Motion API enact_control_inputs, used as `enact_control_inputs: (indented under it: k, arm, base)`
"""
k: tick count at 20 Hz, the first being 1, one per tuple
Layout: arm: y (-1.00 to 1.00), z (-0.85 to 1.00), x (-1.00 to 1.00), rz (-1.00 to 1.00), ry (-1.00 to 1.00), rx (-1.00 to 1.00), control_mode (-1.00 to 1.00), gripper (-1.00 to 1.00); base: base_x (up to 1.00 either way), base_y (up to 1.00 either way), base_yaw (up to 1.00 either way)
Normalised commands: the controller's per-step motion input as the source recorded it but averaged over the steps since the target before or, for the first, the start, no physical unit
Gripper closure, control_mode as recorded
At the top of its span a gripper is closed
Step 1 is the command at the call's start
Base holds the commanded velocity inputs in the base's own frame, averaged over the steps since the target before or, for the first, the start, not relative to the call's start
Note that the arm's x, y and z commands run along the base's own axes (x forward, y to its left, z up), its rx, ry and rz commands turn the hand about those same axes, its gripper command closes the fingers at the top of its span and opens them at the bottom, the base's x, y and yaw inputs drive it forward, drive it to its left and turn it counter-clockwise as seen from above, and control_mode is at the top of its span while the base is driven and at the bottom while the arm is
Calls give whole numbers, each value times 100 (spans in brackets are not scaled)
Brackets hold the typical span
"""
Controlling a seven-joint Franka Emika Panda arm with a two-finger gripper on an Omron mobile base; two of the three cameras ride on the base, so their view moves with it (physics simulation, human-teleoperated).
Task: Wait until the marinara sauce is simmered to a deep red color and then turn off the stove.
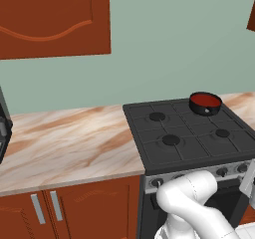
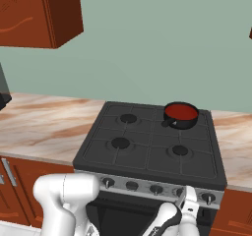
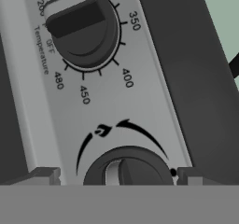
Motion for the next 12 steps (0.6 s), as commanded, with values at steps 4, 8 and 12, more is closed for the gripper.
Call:
enact_control_inputs:
  k: [4, 8, 12]
  arm:
    - [0, 0, 0, 0, 0, 0, -100, -100]
    - [0, 0, 0, 0, 0, 0, -100, -100]
    - [0, 0, 0, 0, 0, 0, -100, -100]
  base:
    - [0, 0, 0]
    - [0, 0, 0]
    - [0, 0, 0]
